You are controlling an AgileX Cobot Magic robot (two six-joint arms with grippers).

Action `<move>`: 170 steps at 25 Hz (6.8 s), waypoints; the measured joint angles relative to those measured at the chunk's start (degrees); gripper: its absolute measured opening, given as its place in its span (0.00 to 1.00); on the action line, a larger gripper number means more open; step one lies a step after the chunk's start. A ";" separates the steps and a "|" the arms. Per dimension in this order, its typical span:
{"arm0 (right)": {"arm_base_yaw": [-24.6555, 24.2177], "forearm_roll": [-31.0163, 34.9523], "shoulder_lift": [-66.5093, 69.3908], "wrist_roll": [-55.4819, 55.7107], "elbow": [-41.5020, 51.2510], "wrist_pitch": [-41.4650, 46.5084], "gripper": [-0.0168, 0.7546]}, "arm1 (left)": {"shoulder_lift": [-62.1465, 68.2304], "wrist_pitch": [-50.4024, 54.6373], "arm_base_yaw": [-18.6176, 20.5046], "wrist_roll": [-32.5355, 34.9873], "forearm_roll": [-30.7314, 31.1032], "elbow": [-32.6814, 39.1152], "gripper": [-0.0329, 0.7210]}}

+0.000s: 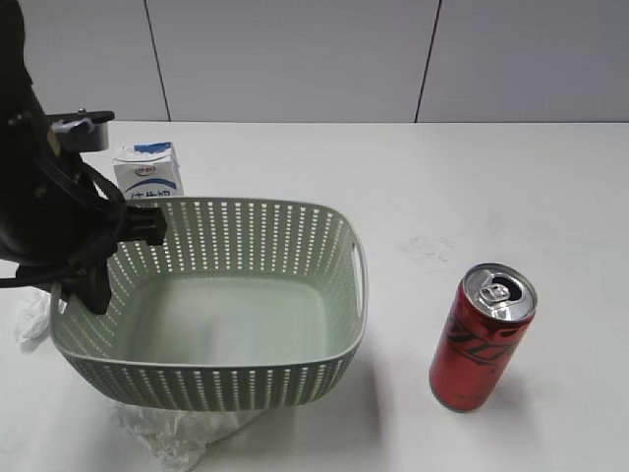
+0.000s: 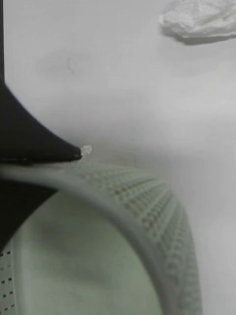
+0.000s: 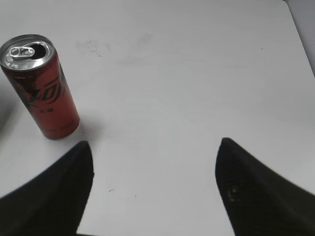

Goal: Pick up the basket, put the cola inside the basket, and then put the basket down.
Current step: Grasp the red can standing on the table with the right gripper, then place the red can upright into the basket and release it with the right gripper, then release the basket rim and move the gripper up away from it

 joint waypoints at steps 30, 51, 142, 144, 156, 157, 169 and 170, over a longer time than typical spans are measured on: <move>0.00 1.68 20.30 4.11 -7.44 -6.53 0.87 | -0.01 0.52 0.00 0.00 0.10 0.00 0.04; 13.58 7.77 72.56 2.08 -36.83 9.18 0.83 | -0.01 -3.30 0.00 0.00 1.44 0.00 0.04; 40.80 4.37 108.12 3.89 -67.26 10.40 0.85 | 4.65 -10.71 0.00 0.00 -1.51 -0.16 0.04; 40.80 4.86 107.93 3.78 -68.96 10.40 0.86 | 4.65 -10.71 0.00 0.00 -1.51 -0.16 0.04; 35.25 -9.03 106.48 4.74 -78.85 10.51 0.84 | 4.65 -10.10 0.00 0.00 -1.53 -0.16 0.04; 33.13 -9.66 106.48 5.02 -78.85 10.51 0.84 | 4.65 -9.81 0.00 0.00 -1.58 -0.16 0.04; 7.63 -6.07 104.57 5.60 -76.23 10.51 0.79 | 4.65 -6.56 0.00 0.00 -1.58 -0.16 0.04; 6.34 -6.00 103.51 5.60 -74.91 10.46 0.78 | 4.65 -6.56 0.00 0.00 -1.58 -0.16 0.04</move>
